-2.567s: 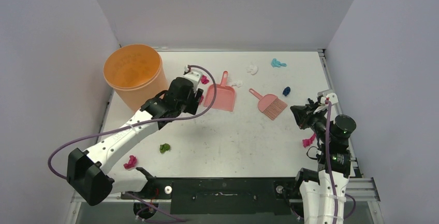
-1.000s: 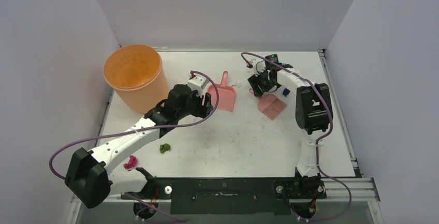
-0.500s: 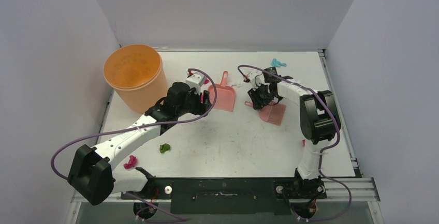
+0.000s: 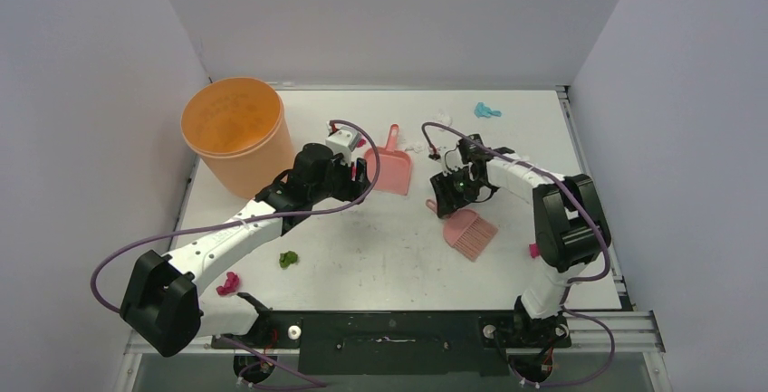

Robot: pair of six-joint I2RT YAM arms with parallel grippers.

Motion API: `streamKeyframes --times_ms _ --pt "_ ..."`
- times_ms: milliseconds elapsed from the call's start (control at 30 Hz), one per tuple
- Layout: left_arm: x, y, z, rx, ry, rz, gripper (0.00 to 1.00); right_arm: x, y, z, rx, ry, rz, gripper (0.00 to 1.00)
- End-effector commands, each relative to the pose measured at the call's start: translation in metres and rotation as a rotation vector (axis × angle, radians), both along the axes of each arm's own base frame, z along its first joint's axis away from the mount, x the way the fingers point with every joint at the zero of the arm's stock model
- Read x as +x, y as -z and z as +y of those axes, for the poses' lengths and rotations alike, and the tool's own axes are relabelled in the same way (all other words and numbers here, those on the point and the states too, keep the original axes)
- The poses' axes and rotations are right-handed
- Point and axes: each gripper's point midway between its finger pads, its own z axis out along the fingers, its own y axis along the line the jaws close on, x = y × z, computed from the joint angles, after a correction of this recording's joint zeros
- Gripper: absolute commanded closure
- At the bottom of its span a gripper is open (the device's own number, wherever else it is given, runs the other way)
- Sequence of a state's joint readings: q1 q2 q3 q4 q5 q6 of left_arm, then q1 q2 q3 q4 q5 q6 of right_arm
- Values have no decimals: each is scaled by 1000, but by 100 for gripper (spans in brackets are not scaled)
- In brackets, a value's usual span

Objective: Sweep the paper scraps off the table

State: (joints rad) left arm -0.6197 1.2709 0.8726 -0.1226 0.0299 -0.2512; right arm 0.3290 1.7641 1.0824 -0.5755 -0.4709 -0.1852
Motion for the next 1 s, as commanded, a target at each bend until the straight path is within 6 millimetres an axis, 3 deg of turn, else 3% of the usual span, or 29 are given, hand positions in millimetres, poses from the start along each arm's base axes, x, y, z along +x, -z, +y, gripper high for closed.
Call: streamKeyframes --times_ms 0,67,267,400,633,767,967 --pt "10 -16 -3 -26 -11 -56 41 3 -37 7 103 73 30 45" --pt "9 -15 -3 -24 -11 -55 41 7 -48 -2 87 71 8 39" --pt "7 -16 -6 -23 -1 -56 41 12 -73 -47 55 54 -67 39" --pt "4 -16 -8 -20 8 -56 41 13 -60 -85 -148 -21 -192 38" --pt "-12 -18 -18 -13 42 -74 41 -3 -32 -121 -336 -85 -222 50" --pt "-30 -17 -40 -60 68 -48 41 -22 -23 -123 -336 -130 -179 51" --pt "-62 -2 -74 -130 23 81 42 -51 -24 -95 -216 -231 -130 50"
